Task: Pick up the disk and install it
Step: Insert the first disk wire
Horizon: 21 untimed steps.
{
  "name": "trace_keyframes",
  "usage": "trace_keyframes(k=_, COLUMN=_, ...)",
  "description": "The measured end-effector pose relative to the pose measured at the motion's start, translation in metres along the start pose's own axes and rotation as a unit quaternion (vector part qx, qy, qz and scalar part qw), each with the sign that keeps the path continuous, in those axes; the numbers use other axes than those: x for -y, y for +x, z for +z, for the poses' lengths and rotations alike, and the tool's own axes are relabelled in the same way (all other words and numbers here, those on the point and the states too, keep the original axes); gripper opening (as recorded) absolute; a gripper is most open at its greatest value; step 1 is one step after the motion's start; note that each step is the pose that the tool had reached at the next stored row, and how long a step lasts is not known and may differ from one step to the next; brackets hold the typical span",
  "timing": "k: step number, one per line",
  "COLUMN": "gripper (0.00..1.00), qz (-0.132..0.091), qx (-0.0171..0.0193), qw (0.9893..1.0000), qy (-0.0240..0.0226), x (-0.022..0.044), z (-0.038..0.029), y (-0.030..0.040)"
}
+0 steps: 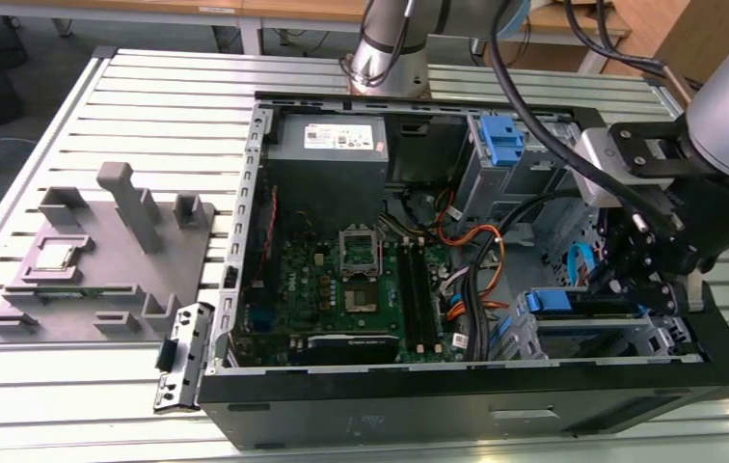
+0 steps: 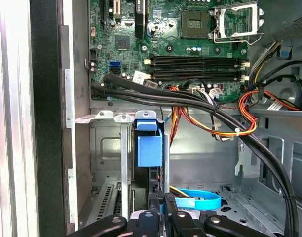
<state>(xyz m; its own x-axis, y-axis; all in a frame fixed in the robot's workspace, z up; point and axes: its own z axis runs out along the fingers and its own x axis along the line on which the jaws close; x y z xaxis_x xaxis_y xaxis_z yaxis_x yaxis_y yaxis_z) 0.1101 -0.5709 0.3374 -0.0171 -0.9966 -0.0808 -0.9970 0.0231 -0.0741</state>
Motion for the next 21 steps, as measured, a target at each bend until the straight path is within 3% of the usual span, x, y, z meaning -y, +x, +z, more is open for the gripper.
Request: trace_keyframes(k=21, gripper=0.16, qz=0.000, qx=0.0000, qw=1.0000, qy=0.0025, x=-0.0016, z=0.0041, y=0.0021)
